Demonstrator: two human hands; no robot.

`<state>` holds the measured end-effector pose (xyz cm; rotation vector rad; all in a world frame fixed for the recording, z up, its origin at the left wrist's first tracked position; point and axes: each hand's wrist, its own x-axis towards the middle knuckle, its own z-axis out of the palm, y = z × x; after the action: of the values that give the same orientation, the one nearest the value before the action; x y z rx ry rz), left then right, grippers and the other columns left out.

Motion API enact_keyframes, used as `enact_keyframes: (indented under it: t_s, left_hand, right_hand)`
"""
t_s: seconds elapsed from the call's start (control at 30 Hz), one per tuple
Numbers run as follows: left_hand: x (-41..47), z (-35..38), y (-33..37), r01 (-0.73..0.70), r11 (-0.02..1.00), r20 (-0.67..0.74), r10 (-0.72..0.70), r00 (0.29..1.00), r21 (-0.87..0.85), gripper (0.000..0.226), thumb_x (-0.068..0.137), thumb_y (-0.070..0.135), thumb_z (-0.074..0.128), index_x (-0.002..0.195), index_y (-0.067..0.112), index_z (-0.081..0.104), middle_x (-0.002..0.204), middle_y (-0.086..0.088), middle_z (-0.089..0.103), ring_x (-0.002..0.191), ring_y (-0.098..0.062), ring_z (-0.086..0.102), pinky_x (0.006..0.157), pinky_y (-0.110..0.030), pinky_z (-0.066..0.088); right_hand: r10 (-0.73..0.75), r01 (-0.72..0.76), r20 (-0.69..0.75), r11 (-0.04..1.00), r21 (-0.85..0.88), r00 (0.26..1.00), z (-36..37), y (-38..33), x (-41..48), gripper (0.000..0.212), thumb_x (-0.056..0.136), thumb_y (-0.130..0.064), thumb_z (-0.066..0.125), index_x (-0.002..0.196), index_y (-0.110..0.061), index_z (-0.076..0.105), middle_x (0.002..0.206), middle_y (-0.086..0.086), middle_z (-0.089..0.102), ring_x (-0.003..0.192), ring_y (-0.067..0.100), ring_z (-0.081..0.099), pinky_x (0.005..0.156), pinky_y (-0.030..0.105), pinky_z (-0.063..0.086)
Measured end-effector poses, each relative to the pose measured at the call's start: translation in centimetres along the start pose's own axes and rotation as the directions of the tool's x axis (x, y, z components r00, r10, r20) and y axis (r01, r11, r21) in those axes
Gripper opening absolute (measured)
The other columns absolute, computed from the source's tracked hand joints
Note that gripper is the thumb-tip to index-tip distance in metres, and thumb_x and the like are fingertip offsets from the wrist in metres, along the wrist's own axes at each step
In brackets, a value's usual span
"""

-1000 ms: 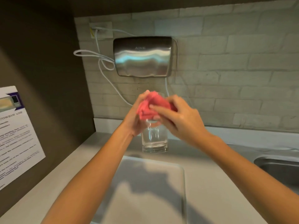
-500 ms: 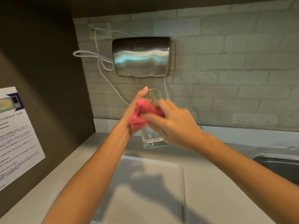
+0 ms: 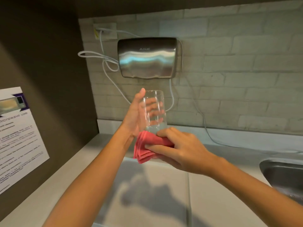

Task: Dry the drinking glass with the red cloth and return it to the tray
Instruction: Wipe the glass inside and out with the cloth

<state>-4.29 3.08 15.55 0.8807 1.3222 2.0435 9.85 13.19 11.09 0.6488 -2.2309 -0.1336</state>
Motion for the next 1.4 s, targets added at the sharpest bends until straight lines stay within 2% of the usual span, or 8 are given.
enact_keyframes:
  t_s: [0.2, 0.4, 0.6, 0.8, 0.87, 1.03, 1.17, 1.4]
  left_hand:
    - [-0.2, 1.1, -0.3, -0.093, 0.996, 0.059, 0.092, 0.994, 0.008, 0.039, 0.094, 0.044, 0.039, 0.095, 0.017, 0.067, 0.076, -0.002, 0.073, 0.066, -0.018, 0.069, 0.059, -0.034, 0.058]
    - [-0.1, -0.1, 0.8, 0.005, 1.0, -0.048, -0.005, 0.999, 0.0, 0.069, 0.071, 0.066, 0.043, 0.105, 0.007, 0.059, 0.097, -0.01, 0.064, 0.082, -0.023, 0.064, 0.068, -0.035, 0.057]
    - [-0.3, 1.1, 0.5, -0.075, 0.997, 0.053, 0.075, 0.996, 0.002, 0.054, 0.091, 0.054, 0.036, 0.078, 0.017, 0.074, 0.077, -0.005, 0.073, 0.068, -0.019, 0.067, 0.059, -0.031, 0.057]
    - [-0.4, 0.0, 0.8, 0.006, 1.0, -0.044, -0.006, 0.999, 0.004, 0.066, 0.072, 0.064, 0.046, 0.102, 0.007, 0.06, 0.094, -0.01, 0.066, 0.082, -0.023, 0.064, 0.073, -0.036, 0.055]
    - [-0.5, 0.0, 0.4, -0.001, 1.0, -0.017, 0.0, 1.0, -0.014, 0.064, 0.077, 0.064, 0.045, 0.103, 0.007, 0.06, 0.094, -0.01, 0.066, 0.082, -0.024, 0.064, 0.075, -0.037, 0.054]
    - [-0.3, 0.7, -0.3, -0.022, 0.994, 0.049, 0.028, 0.998, -0.109, 0.061, 0.085, 0.063, 0.033, 0.09, 0.017, 0.073, 0.068, -0.003, 0.07, 0.059, -0.013, 0.066, 0.065, -0.033, 0.057]
    - [-0.4, 1.0, -0.5, -0.11, 0.989, 0.196, 0.128, 0.972, -0.1, 0.068, 0.056, 0.071, 0.064, 0.104, 0.024, 0.07, 0.098, -0.005, 0.073, 0.084, -0.016, 0.069, 0.071, -0.037, 0.057]
    - [0.2, 2.5, -0.9, -0.122, 0.986, 0.068, 0.131, 0.989, -0.117, 0.047, 0.049, 0.048, 0.077, 0.088, 0.023, 0.069, 0.071, 0.005, 0.072, 0.062, -0.006, 0.067, 0.052, -0.023, 0.053]
  right_hand:
    - [0.308, -0.325, -0.259, 0.945, -0.024, 0.915, -2.0, 3.2, 4.6, 0.031, 0.092, -0.043, 0.044, 0.118, -0.032, 0.056, 0.104, 0.01, 0.057, 0.087, 0.021, 0.052, 0.053, 0.031, 0.049]
    - [-0.043, 0.041, 0.057, 0.998, 0.041, 0.997, -0.5, -0.4, -0.8, 0.025, 0.095, -0.041, 0.043, 0.118, -0.037, 0.05, 0.107, -0.004, 0.046, 0.085, 0.012, 0.049, 0.058, 0.026, 0.042]
    - [0.249, -0.261, -0.223, 0.965, -0.028, 0.943, -2.3, 3.6, 4.8, 0.033, 0.093, -0.042, 0.043, 0.118, -0.027, 0.059, 0.104, 0.011, 0.056, 0.085, 0.021, 0.05, 0.052, 0.033, 0.049]
    - [-0.035, 0.035, 0.031, 0.999, 0.016, 0.999, -0.9, 0.0, 0.3, 0.028, 0.096, -0.039, 0.04, 0.121, -0.033, 0.052, 0.109, 0.0, 0.047, 0.087, 0.017, 0.049, 0.058, 0.028, 0.041]
    - [0.078, -0.075, -0.054, 0.996, 0.057, 0.995, -0.6, 1.1, 0.7, 0.029, 0.094, -0.035, 0.045, 0.123, -0.031, 0.051, 0.107, -0.002, 0.043, 0.085, 0.013, 0.045, 0.058, 0.026, 0.043]
    - [0.542, -0.374, -0.364, 0.817, 0.438, 0.757, 0.7, 2.3, 4.0, 0.041, 0.087, -0.029, 0.053, 0.125, -0.013, 0.055, 0.104, 0.004, 0.045, 0.095, -0.004, 0.045, 0.089, 0.01, 0.038]
    - [0.62, -0.375, -0.406, 0.757, 0.535, 0.672, 1.3, 1.1, 3.6, 0.042, 0.086, -0.022, 0.054, 0.127, -0.011, 0.051, 0.104, 0.01, 0.044, 0.099, -0.009, 0.042, 0.092, 0.007, 0.033]
    - [0.63, -0.363, -0.492, 0.764, 0.534, 0.602, 0.9, 0.7, 3.2, 0.041, 0.087, -0.012, 0.056, 0.127, -0.01, 0.047, 0.104, 0.013, 0.043, 0.098, -0.009, 0.043, 0.091, 0.007, 0.034]
